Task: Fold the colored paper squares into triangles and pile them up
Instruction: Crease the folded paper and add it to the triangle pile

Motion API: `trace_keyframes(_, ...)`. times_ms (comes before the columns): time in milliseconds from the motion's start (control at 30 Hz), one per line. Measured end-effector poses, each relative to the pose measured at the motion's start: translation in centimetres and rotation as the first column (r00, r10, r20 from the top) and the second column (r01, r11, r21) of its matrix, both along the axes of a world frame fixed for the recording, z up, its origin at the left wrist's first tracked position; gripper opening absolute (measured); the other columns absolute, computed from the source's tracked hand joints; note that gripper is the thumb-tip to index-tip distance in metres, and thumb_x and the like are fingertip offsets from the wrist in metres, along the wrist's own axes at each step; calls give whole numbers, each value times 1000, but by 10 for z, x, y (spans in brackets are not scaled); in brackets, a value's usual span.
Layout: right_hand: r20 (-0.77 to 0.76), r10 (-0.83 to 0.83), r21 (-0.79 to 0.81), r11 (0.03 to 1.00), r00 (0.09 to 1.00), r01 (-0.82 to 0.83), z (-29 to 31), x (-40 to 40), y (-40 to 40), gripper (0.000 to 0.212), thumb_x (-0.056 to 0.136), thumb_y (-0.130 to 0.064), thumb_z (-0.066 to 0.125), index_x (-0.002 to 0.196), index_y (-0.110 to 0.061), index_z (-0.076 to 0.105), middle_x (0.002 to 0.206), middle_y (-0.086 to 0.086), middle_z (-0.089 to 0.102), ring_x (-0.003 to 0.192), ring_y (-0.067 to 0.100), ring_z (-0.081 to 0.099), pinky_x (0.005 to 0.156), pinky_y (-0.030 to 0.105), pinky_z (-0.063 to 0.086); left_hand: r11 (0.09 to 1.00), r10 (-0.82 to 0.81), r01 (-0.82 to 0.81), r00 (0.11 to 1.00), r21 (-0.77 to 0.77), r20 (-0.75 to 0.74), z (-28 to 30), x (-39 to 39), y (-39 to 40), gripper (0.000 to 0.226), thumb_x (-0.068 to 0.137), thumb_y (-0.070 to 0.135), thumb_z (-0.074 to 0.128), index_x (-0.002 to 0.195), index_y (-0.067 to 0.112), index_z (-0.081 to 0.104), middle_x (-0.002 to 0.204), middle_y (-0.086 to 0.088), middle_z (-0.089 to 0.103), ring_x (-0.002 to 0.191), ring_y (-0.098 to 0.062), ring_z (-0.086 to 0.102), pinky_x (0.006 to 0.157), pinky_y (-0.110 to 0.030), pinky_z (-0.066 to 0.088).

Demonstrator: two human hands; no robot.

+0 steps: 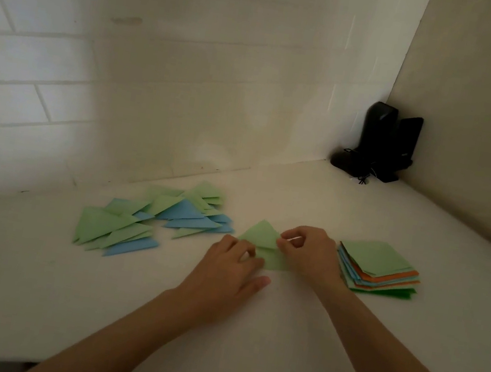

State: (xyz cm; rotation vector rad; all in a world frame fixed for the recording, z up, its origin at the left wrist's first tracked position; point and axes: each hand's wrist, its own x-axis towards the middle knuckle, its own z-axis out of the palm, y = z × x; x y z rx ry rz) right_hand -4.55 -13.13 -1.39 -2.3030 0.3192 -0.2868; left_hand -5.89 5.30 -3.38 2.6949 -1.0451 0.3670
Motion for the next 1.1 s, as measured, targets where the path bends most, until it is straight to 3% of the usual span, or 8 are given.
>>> trace_keyframes(100, 17, 25, -73, 997, 1000, -24, -7, -1, 2, 11, 74, -30, 74, 82, -25, 70, 70, -11, 62, 74, 10, 62, 72, 28, 52, 1000, -12, 12, 1000, 7, 5, 0, -2, 2, 55, 94, 57, 27, 114, 21, 63, 120, -1, 55, 109, -24, 46, 91, -38, 42)
trace_keyframes(233, 80, 63, -144, 988, 995, -51, -16, -2, 4, 10, 76, -32, 72, 84, -26, 68, 86, -5, 61, 82, 11, 57, 72, 27, 45, 1000, -3, 3, 994, 5, -108, 2, -1, 1, 68, 88, 63, 16, 124, 21, 57, 145, -1, 42, 134, -19, 33, 110, -29, 21)
trace_keyframes(433, 385, 50, -188, 982, 921, 25, 14, -27, -29, 3, 84, -22, 67, 86, -20, 68, 83, -4, 61, 62, 6, 55, 68, 26, 46, 999, -23, 19, 995, -45, -95, -3, 2, 8, 61, 91, 57, 23, 116, 19, 64, 134, -1, 55, 122, -18, 50, 102, -25, 28)
trace_keyframes(533, 364, 31, -228, 972, 931, 57, 28, -49, -72, 12, 84, -10, 63, 91, -16, 69, 87, -2, 65, 71, 9, 59, 73, 24, 46, 993, -29, 22, 998, -114, -54, 3, 3, 7, 54, 93, 51, 29, 105, 15, 67, 123, -2, 61, 112, -18, 55, 97, -23, 30)
trace_keyframes(633, 216, 10, -245, 968, 976, 45, 23, -71, -110, 30, 78, 3, 59, 100, -14, 70, 100, 3, 67, 84, 13, 59, 80, 22, 45, 966, -79, 75, 997, -249, -8, 10, 0, -15, 37, 93, 39, 40, 100, 13, 65, 111, -3, 62, 102, -15, 52, 91, -21, 34)
trace_keyframes(767, 28, 106, -311, 946, 994, -92, 4, -85, -126, 38, 74, -6, 70, 112, -11, 67, 112, 8, 67, 97, 20, 64, 87, 16, 40, 947, -181, 169, 983, -274, -19, 9, -11, -61, 25, 90, 32, 46, 101, 16, 62, 110, 0, 60, 103, -16, 52, 91, -26, 39)
trace_keyframes(933, 90, 109, -382, 922, 990, -67, -15, -82, -125, 28, 81, -30, 72, 105, -17, 72, 104, 3, 68, 96, 22, 62, 83, 24, 41, 939, -253, 235, 967, -252, -38, 3, -23, -92, 22, 87, 27, 50, 106, 18, 59, 116, 2, 55, 109, -15, 49, 95, -25, 37)
trace_keyframes(1100, 196, 42, -461, 886, 980, 54, -21, -83, -118, 12, 85, -29, 65, 93, -27, 74, 98, -7, 67, 85, 20, 59, 70, 33, 48, 942, -263, 245, 964, -227, -49, 0, -26, -93, 25, 88, 27, 50, 109, 17, 59, 119, 2, 55, 110, -14, 48, 96, -22, 36)
